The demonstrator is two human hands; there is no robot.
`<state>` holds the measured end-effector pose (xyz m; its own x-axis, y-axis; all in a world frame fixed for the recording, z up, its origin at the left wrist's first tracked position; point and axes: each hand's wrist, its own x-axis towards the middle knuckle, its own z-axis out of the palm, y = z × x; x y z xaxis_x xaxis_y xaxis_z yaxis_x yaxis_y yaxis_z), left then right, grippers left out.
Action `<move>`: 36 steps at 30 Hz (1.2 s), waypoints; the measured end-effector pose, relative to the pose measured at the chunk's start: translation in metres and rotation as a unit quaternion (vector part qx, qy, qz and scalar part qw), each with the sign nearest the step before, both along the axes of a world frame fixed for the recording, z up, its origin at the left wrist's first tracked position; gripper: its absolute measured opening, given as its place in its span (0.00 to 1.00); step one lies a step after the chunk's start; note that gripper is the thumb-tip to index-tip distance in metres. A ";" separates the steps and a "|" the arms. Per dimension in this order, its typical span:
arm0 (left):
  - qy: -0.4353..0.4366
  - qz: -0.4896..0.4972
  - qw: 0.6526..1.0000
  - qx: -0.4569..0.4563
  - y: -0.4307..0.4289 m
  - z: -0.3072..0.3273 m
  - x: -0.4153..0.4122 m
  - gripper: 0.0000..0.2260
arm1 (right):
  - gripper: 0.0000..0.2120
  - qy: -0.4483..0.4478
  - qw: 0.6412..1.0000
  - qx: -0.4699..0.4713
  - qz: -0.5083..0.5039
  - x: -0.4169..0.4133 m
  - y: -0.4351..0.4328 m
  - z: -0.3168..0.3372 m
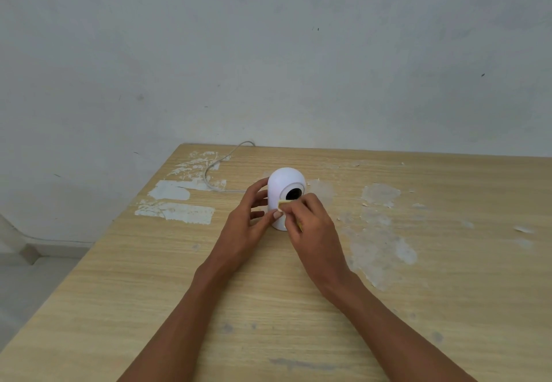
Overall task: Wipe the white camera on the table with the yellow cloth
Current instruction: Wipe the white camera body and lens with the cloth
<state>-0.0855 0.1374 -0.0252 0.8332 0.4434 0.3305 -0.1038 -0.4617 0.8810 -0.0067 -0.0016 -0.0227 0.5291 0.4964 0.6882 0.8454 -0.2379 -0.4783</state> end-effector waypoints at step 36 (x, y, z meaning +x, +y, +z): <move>0.002 0.006 1.000 0.003 -0.001 0.001 0.000 0.26 | 0.12 -0.006 1.000 0.027 0.002 -0.001 0.003 0.000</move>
